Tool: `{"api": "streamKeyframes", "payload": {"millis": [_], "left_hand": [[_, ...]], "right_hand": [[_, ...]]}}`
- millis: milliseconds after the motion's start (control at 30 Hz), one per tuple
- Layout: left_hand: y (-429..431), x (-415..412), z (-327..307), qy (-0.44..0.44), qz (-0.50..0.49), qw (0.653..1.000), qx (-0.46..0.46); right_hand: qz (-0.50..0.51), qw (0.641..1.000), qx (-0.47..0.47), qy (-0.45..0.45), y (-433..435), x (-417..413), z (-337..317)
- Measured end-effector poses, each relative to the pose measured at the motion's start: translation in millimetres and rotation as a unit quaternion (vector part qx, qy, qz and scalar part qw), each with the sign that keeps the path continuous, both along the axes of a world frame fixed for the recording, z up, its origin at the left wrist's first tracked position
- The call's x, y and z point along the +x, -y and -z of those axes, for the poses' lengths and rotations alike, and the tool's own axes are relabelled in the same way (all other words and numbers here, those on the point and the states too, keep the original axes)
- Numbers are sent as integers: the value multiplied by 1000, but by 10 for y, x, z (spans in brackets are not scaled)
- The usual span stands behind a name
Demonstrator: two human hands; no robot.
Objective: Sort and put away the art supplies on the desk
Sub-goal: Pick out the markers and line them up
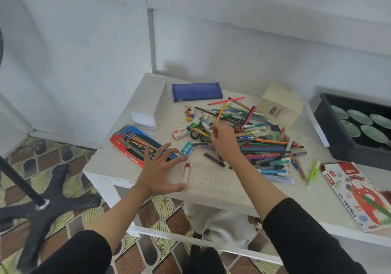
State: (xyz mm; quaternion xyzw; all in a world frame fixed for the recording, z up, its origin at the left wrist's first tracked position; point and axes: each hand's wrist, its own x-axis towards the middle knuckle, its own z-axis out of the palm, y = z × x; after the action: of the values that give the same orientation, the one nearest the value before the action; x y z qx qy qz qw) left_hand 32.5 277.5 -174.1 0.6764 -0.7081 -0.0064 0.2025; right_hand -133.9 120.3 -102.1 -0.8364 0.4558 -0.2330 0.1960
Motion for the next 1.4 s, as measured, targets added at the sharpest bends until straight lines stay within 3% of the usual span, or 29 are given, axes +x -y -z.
{"api": "streamKeyframes", "payload": {"millis": [300, 567, 667, 733, 933, 1067, 1200, 1400], "left_hand": [[-28, -22, -7, 14, -6, 1000, -10], [-32, -21, 15, 17, -8, 1000, -4], [-20, -13, 32, 15, -6, 1000, -5], [-16, -15, 36, 17, -6, 1000, -6], [-12, -1, 41, 20, 0, 1000, -14], [-2, -3, 34, 25, 0, 1000, -17], [-3, -3, 38, 32, 0, 999, -20], [9, 2, 30, 38, 4, 999, -16]], "right_hand": [[14, 993, 39, -107, 225, 250, 59], [43, 993, 91, 63, 50, 187, -44], [27, 977, 166, 128, -182, 120, -105], [9, 968, 207, 142, -342, 68, -48], [-42, 960, 216, 175, -674, -76, 146], [-134, 978, 121, 109, -743, -140, 237], [-235, 971, 45, 18, -745, -204, 330], [-282, 956, -5, -76, -725, -210, 333]]}}
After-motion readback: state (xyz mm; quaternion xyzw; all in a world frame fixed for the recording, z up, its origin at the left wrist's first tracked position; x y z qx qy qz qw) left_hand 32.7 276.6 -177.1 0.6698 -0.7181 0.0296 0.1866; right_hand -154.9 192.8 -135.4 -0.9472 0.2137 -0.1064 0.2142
